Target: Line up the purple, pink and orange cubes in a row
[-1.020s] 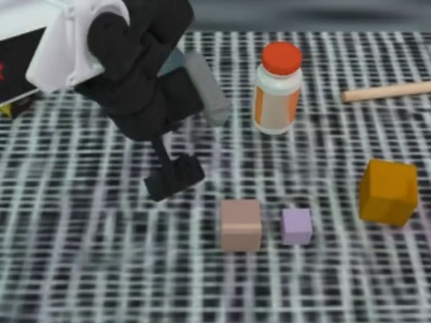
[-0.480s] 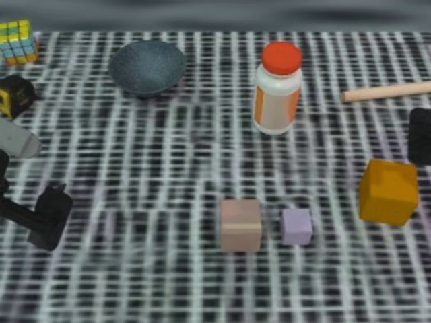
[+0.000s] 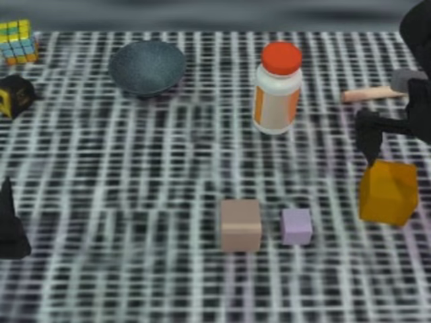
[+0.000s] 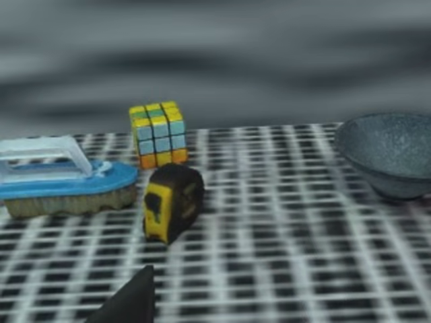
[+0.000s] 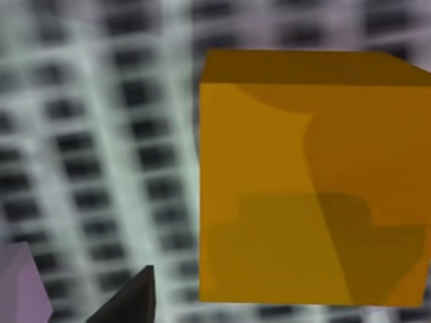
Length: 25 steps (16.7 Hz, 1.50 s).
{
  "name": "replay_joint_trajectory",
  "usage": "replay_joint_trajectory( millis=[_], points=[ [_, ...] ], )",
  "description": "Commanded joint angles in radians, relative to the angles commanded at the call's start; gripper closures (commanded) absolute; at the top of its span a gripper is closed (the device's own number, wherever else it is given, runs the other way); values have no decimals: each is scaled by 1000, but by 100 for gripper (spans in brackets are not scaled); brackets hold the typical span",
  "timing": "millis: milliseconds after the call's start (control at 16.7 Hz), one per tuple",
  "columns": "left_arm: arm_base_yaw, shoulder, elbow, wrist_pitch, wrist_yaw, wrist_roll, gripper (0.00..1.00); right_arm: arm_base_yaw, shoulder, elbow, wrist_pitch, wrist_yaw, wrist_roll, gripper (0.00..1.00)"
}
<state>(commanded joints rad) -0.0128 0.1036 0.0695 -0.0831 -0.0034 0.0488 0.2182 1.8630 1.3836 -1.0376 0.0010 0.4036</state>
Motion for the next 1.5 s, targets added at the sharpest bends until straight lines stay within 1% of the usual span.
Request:
replay_joint_trajectory(
  millis=[240, 600, 780, 1080, 1200, 1380, 1500],
  points=[
    [33, -104, -70, 83, 3, -49, 0, 11, 83, 74, -45, 0, 20, 0],
    [33, -104, -70, 83, 3, -49, 0, 7, 85, 72, -42, 0, 19, 0],
    [33, -104, -70, 83, 3, -49, 0, 9, 114, 27, 29, 0, 18, 0],
    [33, -104, -70, 83, 3, -49, 0, 12, 201, -92, 247, 1, 23, 0],
    [33, -104, -70, 83, 3, -49, 0, 13, 218, -112, 277, 1, 24, 0],
    [33, -104, -70, 83, 3, -49, 0, 13, 219, -112, 277, 1, 24, 0],
    [33, -104, -70, 83, 3, -49, 0, 13, 219, -112, 277, 1, 24, 15]
  ],
)
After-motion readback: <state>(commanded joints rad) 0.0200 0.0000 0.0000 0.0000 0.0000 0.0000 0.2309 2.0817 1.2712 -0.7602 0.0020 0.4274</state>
